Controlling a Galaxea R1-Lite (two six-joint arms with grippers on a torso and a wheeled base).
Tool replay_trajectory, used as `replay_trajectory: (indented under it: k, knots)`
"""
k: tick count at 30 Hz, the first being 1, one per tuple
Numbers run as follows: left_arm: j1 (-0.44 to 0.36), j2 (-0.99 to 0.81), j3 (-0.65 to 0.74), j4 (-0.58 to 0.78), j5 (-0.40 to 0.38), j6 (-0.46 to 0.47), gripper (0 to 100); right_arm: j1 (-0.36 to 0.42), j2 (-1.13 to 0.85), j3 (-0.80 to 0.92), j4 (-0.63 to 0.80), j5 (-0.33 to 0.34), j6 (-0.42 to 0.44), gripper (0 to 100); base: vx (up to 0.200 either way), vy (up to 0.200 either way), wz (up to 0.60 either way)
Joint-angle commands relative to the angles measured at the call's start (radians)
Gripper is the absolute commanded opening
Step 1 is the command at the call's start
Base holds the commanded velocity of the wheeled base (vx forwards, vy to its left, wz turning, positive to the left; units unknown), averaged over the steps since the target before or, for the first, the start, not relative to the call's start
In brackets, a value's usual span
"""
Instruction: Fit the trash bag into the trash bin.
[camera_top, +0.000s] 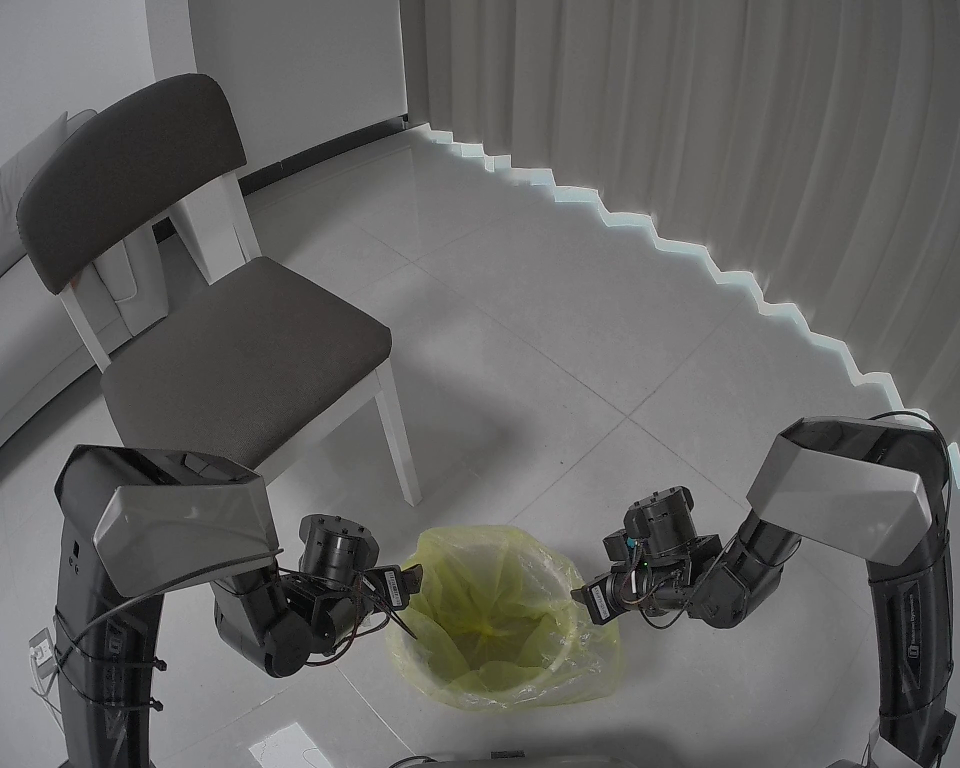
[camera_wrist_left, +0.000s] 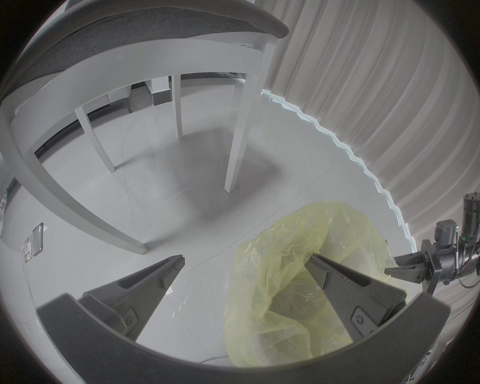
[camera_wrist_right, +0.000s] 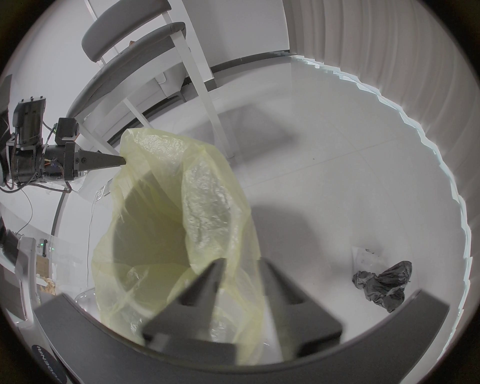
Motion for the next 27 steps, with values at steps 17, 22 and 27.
replay_trajectory:
  k: [17, 22, 27]
  knots:
    - [0.067, 0.123, -0.15, 0.02, 0.0, 0.097, 100, 0.037, -0.126, 0.317, -0.16, -0.015, -0.002, 100, 0.0, 0.0, 0.0]
    - [0.1, 0.138, -0.197, 0.042, 0.001, 0.127, 100, 0.059, -0.103, 0.353, -0.204, -0.036, -0.012, 100, 0.0, 0.0, 0.0]
    - [0.092, 0.085, -0.139, 0.025, -0.005, 0.118, 100, 0.056, -0.077, 0.366, -0.2, -0.036, -0.054, 100, 0.0, 0.0, 0.0]
